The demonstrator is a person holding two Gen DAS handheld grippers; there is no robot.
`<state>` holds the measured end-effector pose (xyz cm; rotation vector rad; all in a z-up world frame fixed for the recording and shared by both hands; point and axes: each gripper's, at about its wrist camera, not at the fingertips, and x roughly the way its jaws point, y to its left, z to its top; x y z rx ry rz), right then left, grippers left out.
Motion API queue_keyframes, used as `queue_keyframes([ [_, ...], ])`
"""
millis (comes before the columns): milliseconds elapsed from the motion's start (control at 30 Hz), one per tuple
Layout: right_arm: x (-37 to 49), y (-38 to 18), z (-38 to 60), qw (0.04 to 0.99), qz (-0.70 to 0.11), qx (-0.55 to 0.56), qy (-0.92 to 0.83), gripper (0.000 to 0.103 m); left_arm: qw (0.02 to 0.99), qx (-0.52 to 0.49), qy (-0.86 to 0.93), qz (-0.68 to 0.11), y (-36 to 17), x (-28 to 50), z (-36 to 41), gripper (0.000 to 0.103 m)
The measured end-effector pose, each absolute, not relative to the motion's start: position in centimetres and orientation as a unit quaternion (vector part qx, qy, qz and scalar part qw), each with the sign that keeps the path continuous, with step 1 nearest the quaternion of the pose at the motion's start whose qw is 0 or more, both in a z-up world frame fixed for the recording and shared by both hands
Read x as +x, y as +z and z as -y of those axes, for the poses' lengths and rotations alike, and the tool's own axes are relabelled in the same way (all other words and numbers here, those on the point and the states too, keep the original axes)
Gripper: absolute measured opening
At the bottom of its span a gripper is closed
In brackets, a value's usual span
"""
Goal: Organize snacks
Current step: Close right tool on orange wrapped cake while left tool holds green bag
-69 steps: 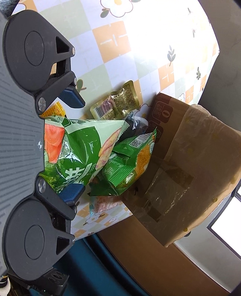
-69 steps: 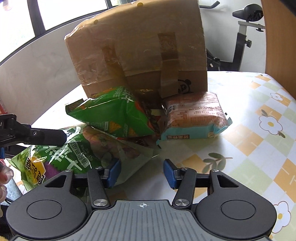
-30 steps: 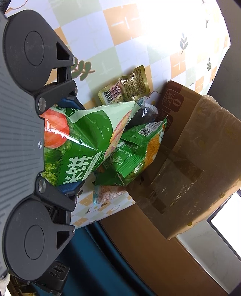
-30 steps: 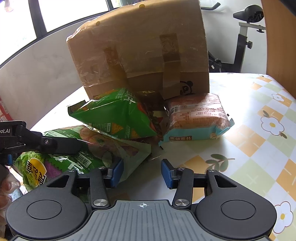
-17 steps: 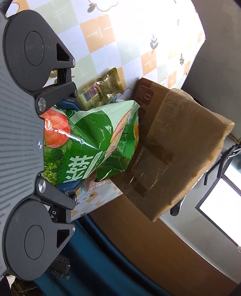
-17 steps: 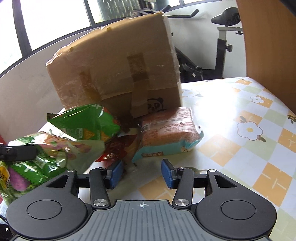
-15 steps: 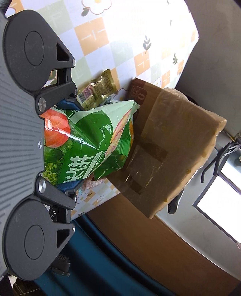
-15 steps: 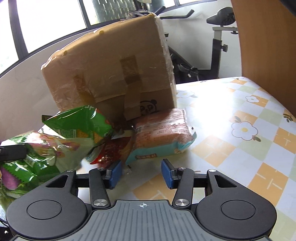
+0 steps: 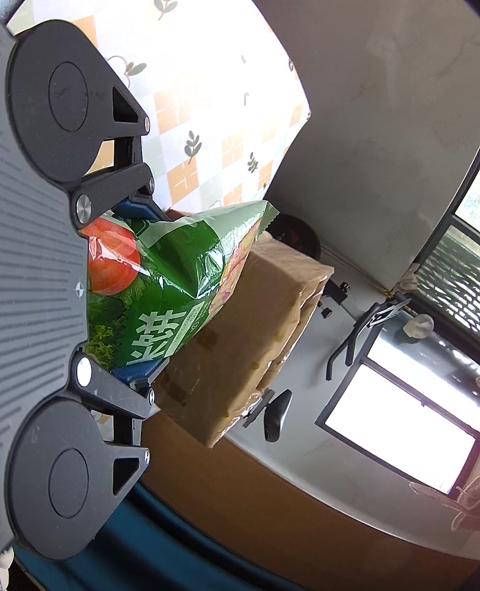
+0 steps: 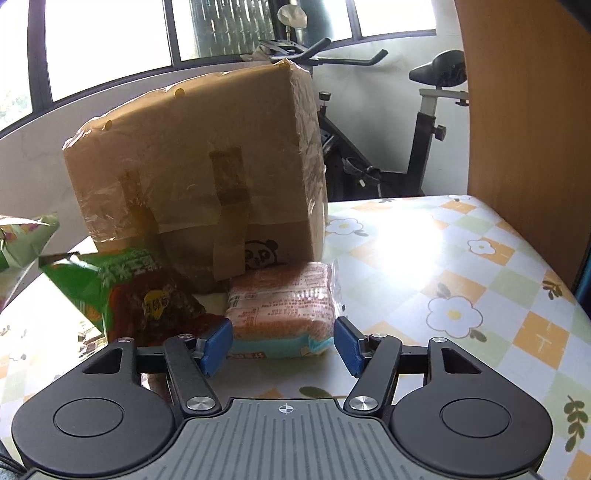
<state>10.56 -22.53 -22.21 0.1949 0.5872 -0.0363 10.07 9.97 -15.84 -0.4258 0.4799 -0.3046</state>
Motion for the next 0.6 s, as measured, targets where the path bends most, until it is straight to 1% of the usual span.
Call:
queue_keyframes([
  [167,12.1,-22.1,22.5,0.957,-0.278,0.077,-0.013,0.069,0.944,-0.206,-0.126,-0.224,-15.3,10.2,-10.3,0.073],
  [233,12.8,-22.2,22.4,0.959,-0.275,0.071,-0.010,0.075,0.946,-0.204,-0.117,-0.224,-15.4,10.4,-10.5,0.073],
  [467,16.4,-23.4,21.2,0.953,-0.297,0.053,-0.005,0.082,0.947,-0.195,-0.088,-0.237,-15.8,10.2,-11.0,0.073],
  [500,16.8,-23.6,21.0,0.952,-0.301,0.048,-0.008,0.084,0.947,-0.195,-0.086,-0.239,-15.9,10.2,-11.0,0.073],
  [533,17.3,-23.9,20.7,0.952,-0.304,0.038,-0.011,0.089,0.947,-0.194,-0.083,-0.240,-15.8,9.9,-11.1,0.073],
  [600,18.1,-24.6,20.2,0.948,-0.317,0.020,-0.024,0.090,0.947,-0.194,-0.080,-0.242,-15.9,9.8,-11.2,0.073],
])
